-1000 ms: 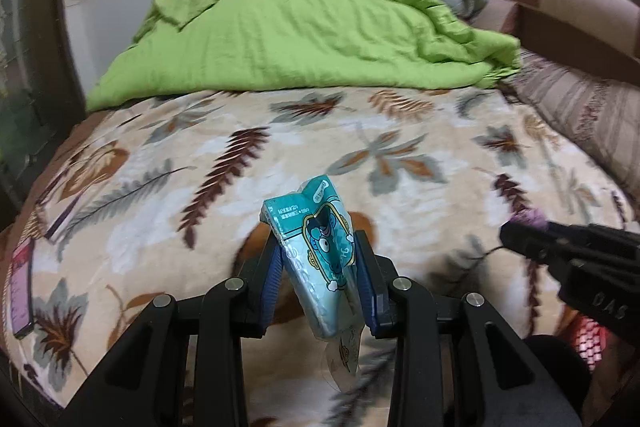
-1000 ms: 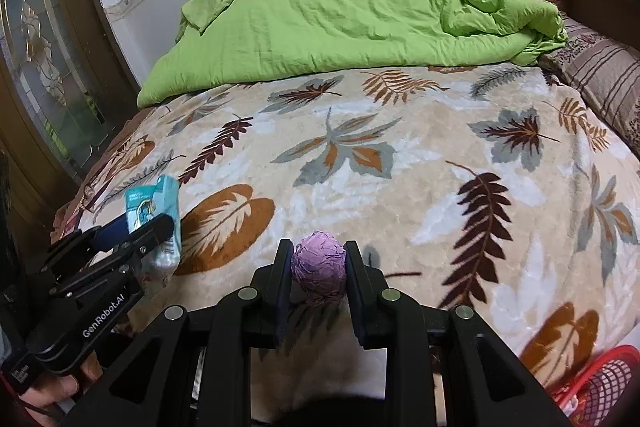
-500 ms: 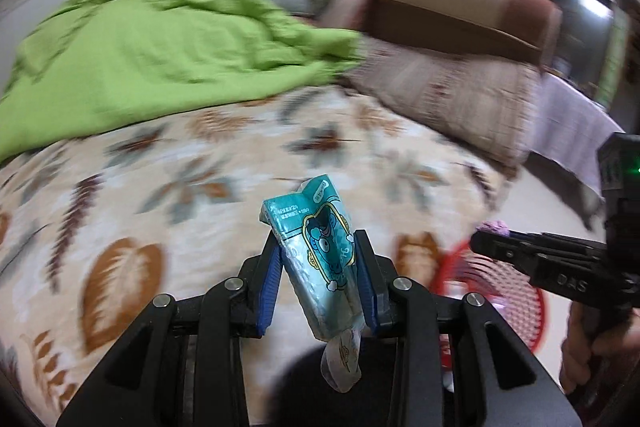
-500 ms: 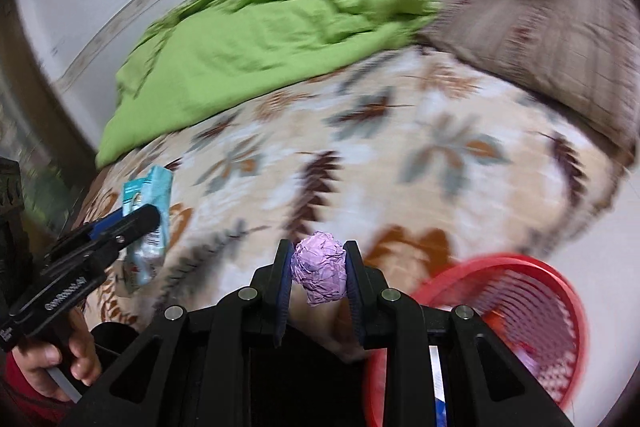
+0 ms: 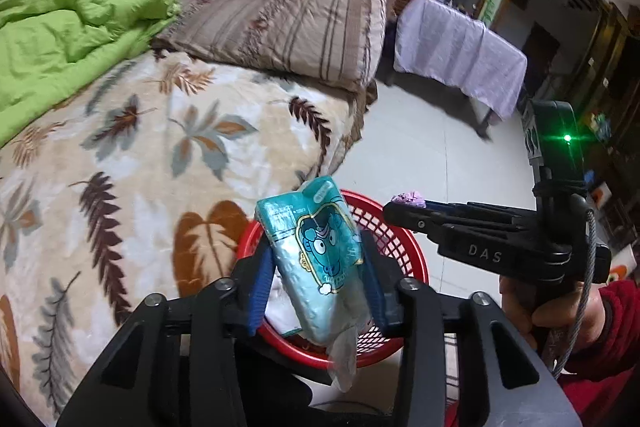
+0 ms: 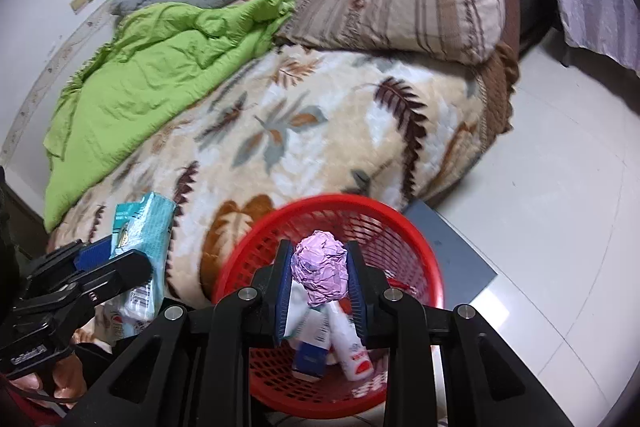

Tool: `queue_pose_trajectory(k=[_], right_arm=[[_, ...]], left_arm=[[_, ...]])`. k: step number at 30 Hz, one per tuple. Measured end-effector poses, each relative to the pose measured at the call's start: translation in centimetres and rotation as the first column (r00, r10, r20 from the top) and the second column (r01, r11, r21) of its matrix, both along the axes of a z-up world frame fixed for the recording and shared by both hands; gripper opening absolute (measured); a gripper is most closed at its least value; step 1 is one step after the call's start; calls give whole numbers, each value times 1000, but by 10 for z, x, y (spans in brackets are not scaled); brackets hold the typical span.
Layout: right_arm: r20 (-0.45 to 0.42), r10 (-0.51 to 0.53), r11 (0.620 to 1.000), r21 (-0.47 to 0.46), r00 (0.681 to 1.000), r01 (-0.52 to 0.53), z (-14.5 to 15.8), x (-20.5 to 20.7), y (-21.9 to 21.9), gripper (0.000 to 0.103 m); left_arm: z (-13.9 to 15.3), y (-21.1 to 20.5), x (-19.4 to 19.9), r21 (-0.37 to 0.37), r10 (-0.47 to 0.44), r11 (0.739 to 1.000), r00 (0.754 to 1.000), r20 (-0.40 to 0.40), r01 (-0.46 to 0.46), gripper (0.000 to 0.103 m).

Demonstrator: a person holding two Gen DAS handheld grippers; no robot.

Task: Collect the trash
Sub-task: 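Carry the wipe pack and pink pom-pom over the red wastebasket, then open both tools over the red wastebasket to drop the items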

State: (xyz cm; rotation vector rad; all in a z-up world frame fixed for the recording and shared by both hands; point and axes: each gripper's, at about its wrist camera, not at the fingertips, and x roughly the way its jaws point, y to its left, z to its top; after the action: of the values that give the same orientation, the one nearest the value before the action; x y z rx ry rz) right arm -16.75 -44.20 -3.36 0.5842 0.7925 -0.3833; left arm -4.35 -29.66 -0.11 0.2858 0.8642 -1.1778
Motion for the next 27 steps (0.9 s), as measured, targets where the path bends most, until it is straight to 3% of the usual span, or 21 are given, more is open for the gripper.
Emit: queue_pose_trajectory(k=[3,6,8,10,12,14,17,19,20,27], right_arm=[[-26,-27,1000,14,999,27,-6,-2,-6,49],[-15,-24,1000,-13,1000,24,-1,-2,-5,56],[-12,-35,999,-40,999,34,5,-2,-1,59],[-25,-57,994,-95,998,54,13,2,6,64],[-48,-102,978,-188,994,91,23,6,17,82],[-52,-133,954,-277,990,113,34,10,30,91],[-49,-139,917,-384,989,110,49,21,55,94],[-62,-138,911,-400,988,102,51,27,67,97],[-77,-148,904,-414,986,103,51,30,74,102],[-76,-125,854,-516,989,69,54,33,121,102]], left_arm=[[-5,-2,0,16,5,1000,1000,-2,-5,58],[-1,1,-1,2,23,1000,1000,20,-23,67],[3,6,1,-10,43,999,999,22,-42,67],[8,15,4,-24,72,997,997,33,-71,69],[13,29,7,-35,121,992,990,70,-118,79],[18,44,10,-48,172,985,979,107,-167,83],[24,71,17,-60,251,968,956,150,-245,89],[26,92,23,-61,314,949,934,171,-309,90],[26,102,26,-60,348,937,919,186,-343,91],[22,152,36,-26,515,847,807,288,-531,95]])
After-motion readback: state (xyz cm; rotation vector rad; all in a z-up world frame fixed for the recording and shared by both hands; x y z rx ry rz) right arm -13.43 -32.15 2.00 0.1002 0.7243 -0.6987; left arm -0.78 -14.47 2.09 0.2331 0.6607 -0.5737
